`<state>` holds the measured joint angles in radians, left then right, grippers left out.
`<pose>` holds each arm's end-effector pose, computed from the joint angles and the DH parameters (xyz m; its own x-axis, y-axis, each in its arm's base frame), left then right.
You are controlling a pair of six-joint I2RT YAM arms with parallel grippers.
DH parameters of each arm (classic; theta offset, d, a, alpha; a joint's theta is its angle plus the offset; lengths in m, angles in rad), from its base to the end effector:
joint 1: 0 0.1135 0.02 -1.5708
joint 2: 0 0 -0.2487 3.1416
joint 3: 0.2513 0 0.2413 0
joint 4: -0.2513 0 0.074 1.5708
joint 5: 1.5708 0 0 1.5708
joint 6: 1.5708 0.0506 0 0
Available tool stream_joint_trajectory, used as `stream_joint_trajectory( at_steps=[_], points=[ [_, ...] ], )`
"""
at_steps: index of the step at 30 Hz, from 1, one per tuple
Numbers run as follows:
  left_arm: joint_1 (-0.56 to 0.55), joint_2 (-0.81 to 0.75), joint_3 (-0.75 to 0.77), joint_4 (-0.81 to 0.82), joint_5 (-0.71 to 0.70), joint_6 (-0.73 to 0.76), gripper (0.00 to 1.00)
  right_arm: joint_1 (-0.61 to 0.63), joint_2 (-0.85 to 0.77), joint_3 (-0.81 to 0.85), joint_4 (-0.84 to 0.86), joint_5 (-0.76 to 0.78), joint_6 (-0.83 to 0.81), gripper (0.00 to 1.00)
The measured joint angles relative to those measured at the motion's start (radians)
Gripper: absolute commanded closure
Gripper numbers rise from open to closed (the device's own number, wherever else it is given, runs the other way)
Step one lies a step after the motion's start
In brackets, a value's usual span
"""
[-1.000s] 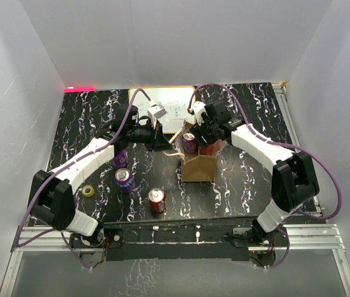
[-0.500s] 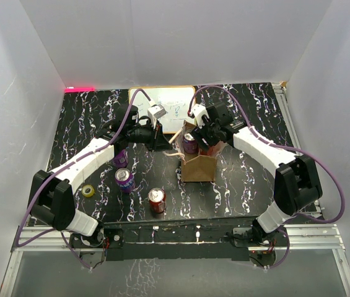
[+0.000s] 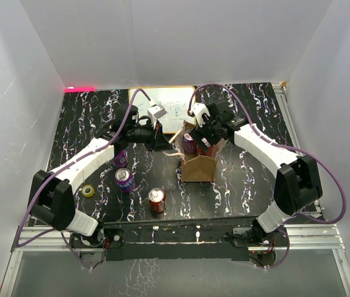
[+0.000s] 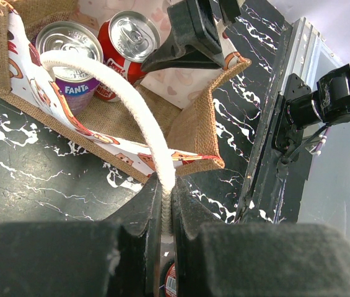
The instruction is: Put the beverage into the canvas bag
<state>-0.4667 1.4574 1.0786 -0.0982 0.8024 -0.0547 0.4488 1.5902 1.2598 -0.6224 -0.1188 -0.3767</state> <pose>0.2767 -0.1802 0.2798 -0.4577 0.1880 -0.8690 0.8594 0.3440 -0.3782 0.3013 0.1518 0.2418 -0.5016 -0.6470 -0.5743 -0.7283 0.6741 -0.1233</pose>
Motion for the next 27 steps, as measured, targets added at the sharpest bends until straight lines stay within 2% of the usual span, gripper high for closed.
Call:
stream_joint_trajectory(
  at_steps=[13,22,27],
  points=[
    [0.000,0.000,0.000,0.000,0.000,-0.001,0.98,0.000,0.000,0.023,-0.006,-0.032,-0.004,0.18],
    [0.000,0.000,0.003,0.004,0.026,-0.056,0.67,0.000,-0.018,0.062,-0.014,-0.083,0.000,0.18],
    [0.000,0.000,0.020,0.004,0.060,-0.081,0.39,0.000,-0.085,0.114,-0.006,-0.129,-0.002,0.18]
  ],
)
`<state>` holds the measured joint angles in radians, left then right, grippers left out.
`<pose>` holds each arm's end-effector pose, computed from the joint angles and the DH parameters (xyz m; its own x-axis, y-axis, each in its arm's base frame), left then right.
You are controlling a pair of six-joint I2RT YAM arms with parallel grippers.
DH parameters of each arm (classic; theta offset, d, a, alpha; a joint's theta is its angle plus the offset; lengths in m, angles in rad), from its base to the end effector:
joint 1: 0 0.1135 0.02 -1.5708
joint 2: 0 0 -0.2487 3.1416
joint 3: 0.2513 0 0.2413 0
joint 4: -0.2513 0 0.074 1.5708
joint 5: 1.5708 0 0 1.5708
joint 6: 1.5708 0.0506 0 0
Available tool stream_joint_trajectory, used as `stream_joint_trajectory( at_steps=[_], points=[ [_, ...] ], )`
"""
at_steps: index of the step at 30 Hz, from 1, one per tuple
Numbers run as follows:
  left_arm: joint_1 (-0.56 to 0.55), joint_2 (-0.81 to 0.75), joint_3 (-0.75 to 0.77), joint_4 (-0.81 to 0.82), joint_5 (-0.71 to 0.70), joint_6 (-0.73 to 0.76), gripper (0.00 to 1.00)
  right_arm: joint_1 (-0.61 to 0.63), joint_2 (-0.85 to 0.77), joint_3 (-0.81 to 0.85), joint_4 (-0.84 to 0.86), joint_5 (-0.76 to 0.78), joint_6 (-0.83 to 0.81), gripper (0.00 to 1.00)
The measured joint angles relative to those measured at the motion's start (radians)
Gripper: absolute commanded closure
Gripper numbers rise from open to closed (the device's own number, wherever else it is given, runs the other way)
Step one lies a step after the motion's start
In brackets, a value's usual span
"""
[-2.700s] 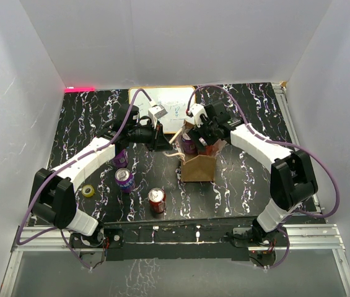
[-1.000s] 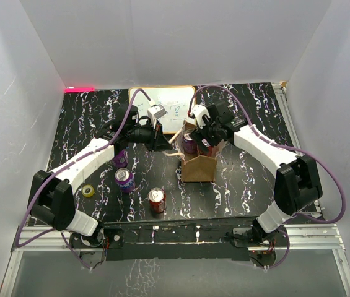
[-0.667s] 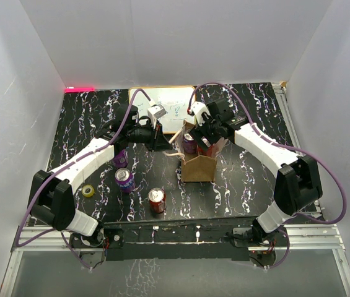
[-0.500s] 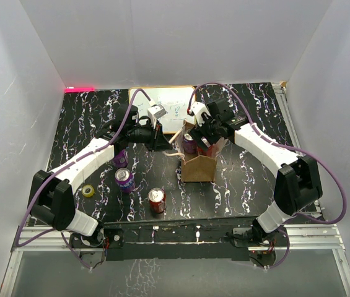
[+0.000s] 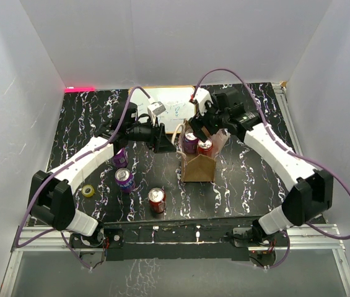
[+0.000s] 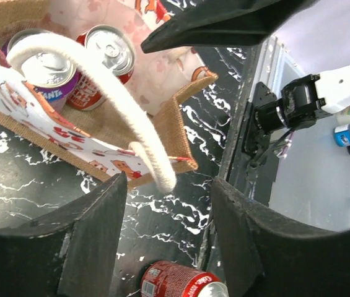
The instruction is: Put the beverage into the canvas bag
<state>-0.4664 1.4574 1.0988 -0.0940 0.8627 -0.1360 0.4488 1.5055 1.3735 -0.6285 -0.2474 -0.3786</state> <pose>0.2756 -0.1818 0.2880 -0.5094 0.1577 -0.8460 0.8413 0.2979 -0.4510 0.2942 0.1554 0.3056 -0.3625 -0.5723 -0.7356 -0.7689 0.6296 -0.1109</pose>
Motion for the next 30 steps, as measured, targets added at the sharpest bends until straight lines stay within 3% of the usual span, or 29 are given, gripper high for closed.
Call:
stream_joint_trajectory(
  at_steps=[4,11,15,19,24,30],
  points=[
    [0.008,0.000,0.034,-0.026,0.043,0.016,0.24,0.000,-0.072,0.004,0.004,-0.048,-0.011,0.18],
    [0.082,-0.034,0.128,-0.189,0.047,0.145,0.15,0.000,-0.143,0.003,-0.007,-0.116,-0.017,0.17],
    [0.108,-0.085,0.206,-0.332,-0.097,0.275,0.11,0.000,-0.171,0.003,-0.036,-0.141,-0.036,0.17],
    [0.108,-0.154,0.227,-0.433,-0.346,0.365,0.08,0.000,-0.196,0.003,-0.056,-0.148,-0.047,0.16],
    [0.156,-0.176,0.203,-0.517,-0.564,0.383,0.07,-0.011,-0.204,0.003,-0.057,-0.159,-0.056,0.16],
    [0.220,-0.113,0.151,-0.600,-0.710,0.378,0.05,-0.029,-0.204,0.002,-0.060,-0.174,-0.058,0.15]
  ],
)
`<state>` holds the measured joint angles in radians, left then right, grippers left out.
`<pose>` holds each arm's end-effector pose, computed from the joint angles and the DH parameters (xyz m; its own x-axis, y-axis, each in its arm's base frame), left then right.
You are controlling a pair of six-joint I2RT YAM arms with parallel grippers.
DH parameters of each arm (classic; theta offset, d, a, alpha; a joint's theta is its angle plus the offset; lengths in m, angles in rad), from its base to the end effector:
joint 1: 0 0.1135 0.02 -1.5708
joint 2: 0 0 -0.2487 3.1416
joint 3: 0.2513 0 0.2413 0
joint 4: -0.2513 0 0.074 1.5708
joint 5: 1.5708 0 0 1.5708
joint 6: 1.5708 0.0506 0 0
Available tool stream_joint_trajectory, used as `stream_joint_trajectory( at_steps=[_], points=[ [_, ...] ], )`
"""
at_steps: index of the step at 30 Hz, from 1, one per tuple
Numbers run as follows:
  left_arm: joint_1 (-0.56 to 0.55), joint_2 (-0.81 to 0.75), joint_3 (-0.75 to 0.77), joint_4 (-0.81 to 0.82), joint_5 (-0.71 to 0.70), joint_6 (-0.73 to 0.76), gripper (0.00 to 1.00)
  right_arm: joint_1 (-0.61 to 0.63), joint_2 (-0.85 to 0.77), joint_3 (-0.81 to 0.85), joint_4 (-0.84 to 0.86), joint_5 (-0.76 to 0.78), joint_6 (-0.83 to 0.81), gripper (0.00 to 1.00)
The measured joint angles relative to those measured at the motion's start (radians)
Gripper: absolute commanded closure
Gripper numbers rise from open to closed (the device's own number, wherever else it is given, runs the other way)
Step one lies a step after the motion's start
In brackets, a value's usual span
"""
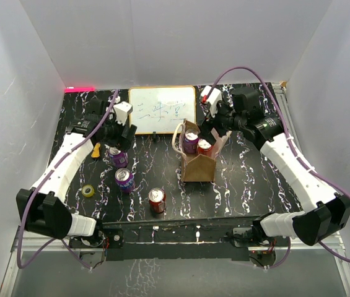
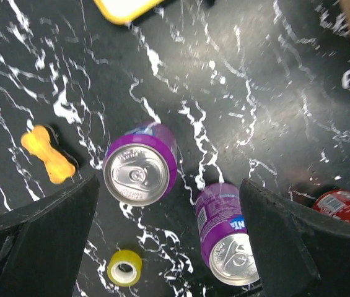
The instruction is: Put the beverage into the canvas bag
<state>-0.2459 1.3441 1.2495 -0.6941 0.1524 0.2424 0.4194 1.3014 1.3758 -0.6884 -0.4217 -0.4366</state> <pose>0.2793 -0.0780 0.3055 -0.5853 0.3915 -0.7100 0.4995 0.8639 0.0646 0.2479 0.1332 0.3612 -0.1905 -0.5074 -0.8404 -0.8361 0.5325 -0.1319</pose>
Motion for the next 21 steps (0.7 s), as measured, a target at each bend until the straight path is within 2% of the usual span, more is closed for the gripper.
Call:
stream_joint_trajectory(
  at_steps=[9,19,21],
  points=[
    [0.052,0.111,-0.022,-0.039,-0.049,0.024,0.07,-0.017,-0.015,-0.029,-0.004,-0.017,0.000,0.15],
    [0.085,0.222,-0.036,-0.039,-0.030,0.042,0.22,-0.034,-0.028,-0.058,0.003,-0.031,0.002,0.14],
    [0.085,0.238,-0.036,-0.039,-0.020,0.043,0.27,-0.036,-0.028,-0.059,0.003,-0.033,0.005,0.13]
  ],
)
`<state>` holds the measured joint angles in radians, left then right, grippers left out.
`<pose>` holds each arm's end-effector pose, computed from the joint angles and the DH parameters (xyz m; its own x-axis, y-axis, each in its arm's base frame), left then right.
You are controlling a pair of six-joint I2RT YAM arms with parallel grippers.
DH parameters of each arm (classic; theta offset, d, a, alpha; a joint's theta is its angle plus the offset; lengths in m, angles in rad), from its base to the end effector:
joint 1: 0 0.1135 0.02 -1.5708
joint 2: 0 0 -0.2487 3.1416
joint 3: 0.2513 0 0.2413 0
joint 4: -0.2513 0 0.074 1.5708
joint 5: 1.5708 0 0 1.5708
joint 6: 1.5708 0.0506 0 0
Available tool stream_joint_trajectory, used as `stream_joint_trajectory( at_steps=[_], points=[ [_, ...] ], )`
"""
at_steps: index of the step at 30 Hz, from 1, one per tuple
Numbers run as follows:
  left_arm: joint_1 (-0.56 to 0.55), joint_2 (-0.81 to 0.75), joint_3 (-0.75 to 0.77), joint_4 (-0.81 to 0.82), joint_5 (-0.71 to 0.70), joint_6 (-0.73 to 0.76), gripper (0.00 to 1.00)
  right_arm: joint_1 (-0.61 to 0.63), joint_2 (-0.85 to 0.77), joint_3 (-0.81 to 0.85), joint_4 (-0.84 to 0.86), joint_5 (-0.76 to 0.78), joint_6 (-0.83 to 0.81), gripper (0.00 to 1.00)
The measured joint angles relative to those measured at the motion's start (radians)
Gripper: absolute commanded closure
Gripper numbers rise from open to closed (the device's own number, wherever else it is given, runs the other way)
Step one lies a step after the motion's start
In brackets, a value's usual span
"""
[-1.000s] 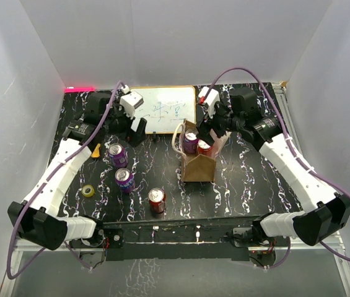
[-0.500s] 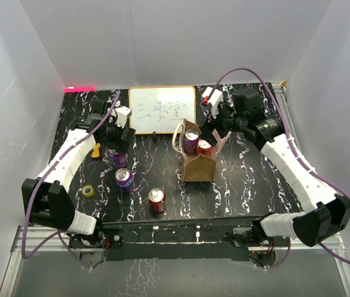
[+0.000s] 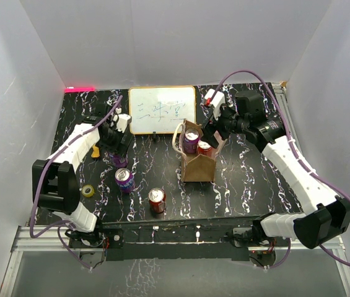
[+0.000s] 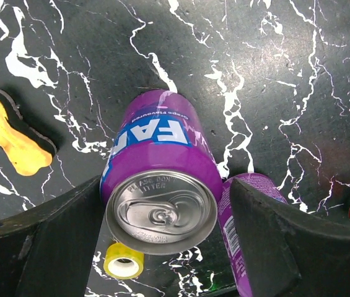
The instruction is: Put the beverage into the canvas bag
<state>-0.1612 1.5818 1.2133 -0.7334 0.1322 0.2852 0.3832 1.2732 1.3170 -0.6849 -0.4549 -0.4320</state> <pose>0.3133 -0.0577 0.2232 -0.7836 0.4100 -0.4667 0.4568 0.8894 0.0143 0.2455 0.1229 0.3500 -0.2264 -0.4968 -0.8378 -0.8338 0.5434 -0.0969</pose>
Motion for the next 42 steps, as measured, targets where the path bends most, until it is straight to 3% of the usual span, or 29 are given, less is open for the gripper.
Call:
stream_joint_trajectory(
  at_steps=[3,9,18,35,42],
  points=[
    [0.000,0.011,0.000,0.003,0.008,0.002,0.37,-0.002,-0.002,-0.001,0.000,-0.006,0.001,0.13],
    [0.000,0.013,0.001,0.003,0.018,0.008,0.70,-0.007,-0.003,-0.005,0.001,-0.016,0.005,0.13],
    [0.000,-0.004,0.028,-0.019,0.092,0.022,0.99,-0.040,-0.019,-0.028,0.007,-0.039,0.017,0.12],
    [-0.096,-0.113,0.432,-0.009,0.248,-0.062,1.00,-0.174,-0.066,-0.040,0.017,-0.096,0.048,0.11],
    [-0.262,-0.050,0.593,0.016,0.276,-0.106,1.00,-0.254,-0.124,-0.078,0.037,-0.114,0.065,0.10]
  ],
)
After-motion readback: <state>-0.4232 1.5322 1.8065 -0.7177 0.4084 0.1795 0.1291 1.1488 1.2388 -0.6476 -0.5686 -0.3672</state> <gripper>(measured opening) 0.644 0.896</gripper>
